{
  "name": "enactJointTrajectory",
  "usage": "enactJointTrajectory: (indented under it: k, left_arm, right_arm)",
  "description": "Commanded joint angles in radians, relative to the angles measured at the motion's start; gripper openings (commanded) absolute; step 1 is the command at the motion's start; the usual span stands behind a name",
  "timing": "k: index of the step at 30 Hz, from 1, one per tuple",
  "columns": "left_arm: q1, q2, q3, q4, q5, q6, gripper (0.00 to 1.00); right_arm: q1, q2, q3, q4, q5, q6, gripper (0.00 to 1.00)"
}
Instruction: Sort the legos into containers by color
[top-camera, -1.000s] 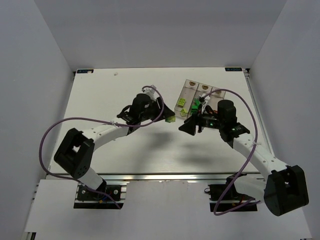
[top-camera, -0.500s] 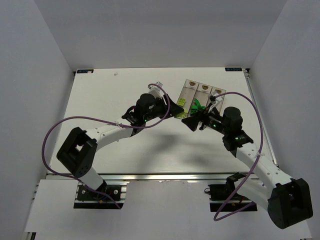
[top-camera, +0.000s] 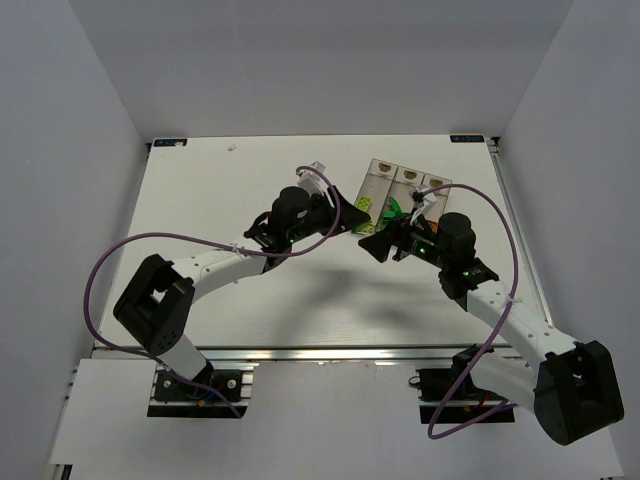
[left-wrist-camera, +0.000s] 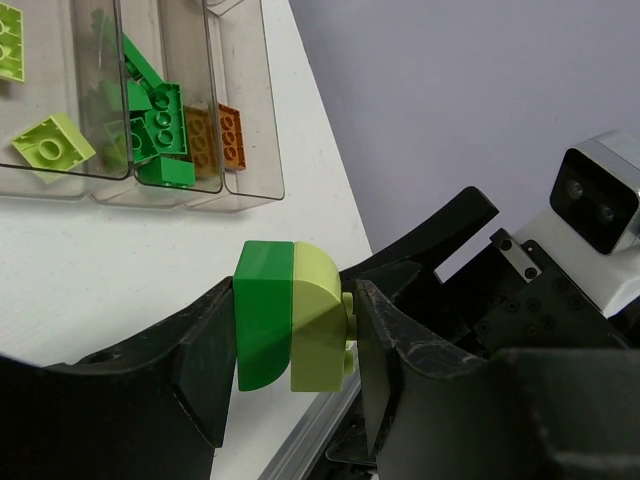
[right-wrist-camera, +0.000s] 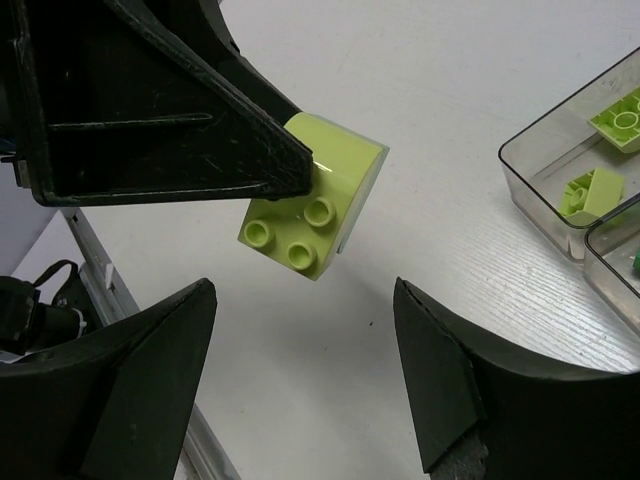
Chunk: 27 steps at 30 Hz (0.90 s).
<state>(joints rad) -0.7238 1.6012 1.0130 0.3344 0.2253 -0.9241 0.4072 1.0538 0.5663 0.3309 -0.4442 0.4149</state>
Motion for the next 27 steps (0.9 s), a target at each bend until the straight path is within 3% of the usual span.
enactJointTrajectory:
  k: [1,15,27]
  left_arm:
    - [-0.012,-0.027,0.001,0.035,0.014,-0.010,0.13]
    - [-0.037,-0.012,-0.011,0.055,0.011,-0.021,0.12]
    - [-0.051,0.000,-0.014,0.051,0.003,-0.016,0.12]
  right_arm:
    - [0.007,-0.003,0.018,0.068,0.006,0.025,0.77]
    - [0.015,-0.009,0.020,0.069,0.047,0.044,0.74]
    - [0.027,-0.021,0.027,0.072,0.075,0.027,0.59]
